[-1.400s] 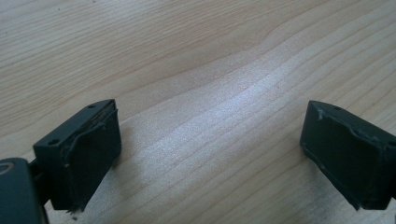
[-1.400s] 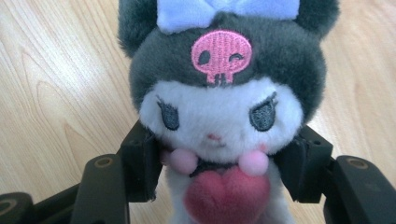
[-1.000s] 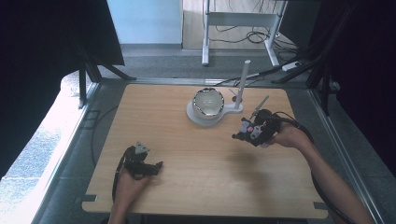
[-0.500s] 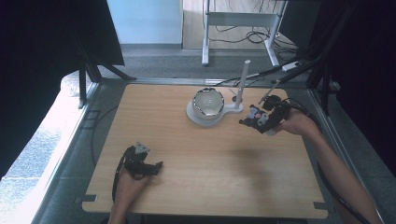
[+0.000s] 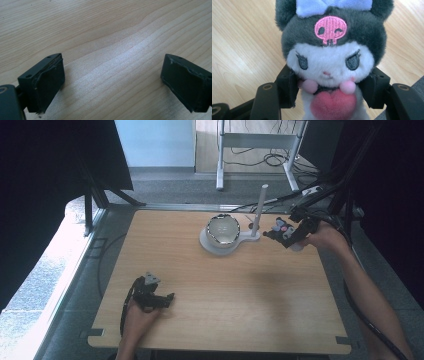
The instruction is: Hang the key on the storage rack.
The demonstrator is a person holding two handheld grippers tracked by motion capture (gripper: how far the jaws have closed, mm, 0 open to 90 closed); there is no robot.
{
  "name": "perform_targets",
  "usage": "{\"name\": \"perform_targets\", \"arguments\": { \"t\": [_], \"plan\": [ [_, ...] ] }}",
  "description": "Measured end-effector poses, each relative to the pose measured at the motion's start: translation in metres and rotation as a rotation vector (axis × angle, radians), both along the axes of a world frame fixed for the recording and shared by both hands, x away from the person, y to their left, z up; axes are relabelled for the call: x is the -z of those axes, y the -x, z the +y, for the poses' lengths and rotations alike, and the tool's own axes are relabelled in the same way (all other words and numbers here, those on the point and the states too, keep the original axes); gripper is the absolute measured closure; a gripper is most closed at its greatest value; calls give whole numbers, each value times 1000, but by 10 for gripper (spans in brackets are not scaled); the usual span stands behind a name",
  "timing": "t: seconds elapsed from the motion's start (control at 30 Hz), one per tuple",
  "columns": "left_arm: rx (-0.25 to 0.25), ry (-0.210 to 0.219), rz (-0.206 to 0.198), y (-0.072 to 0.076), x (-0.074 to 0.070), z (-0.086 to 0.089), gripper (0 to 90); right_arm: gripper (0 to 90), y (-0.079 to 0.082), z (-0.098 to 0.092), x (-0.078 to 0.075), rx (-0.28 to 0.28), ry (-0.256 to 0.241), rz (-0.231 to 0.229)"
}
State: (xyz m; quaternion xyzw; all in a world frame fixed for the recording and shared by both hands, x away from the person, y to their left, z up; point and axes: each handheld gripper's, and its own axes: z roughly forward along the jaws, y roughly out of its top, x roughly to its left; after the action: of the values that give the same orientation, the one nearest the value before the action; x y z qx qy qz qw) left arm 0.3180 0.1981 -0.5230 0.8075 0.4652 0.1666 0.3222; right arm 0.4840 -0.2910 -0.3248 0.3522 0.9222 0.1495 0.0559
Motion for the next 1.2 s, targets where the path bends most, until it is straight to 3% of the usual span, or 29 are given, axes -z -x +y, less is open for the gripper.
{"name": "perform_targets", "arguments": {
  "t": [0.6,1.2],
  "plan": [
    [2,0,3,0,0,0,51,392,-36,-7,-33,105,-10,-50],
    [2,0,3,0,0,0,51,392,-68,-5,-52,175,-12,-117]
  ]
}}
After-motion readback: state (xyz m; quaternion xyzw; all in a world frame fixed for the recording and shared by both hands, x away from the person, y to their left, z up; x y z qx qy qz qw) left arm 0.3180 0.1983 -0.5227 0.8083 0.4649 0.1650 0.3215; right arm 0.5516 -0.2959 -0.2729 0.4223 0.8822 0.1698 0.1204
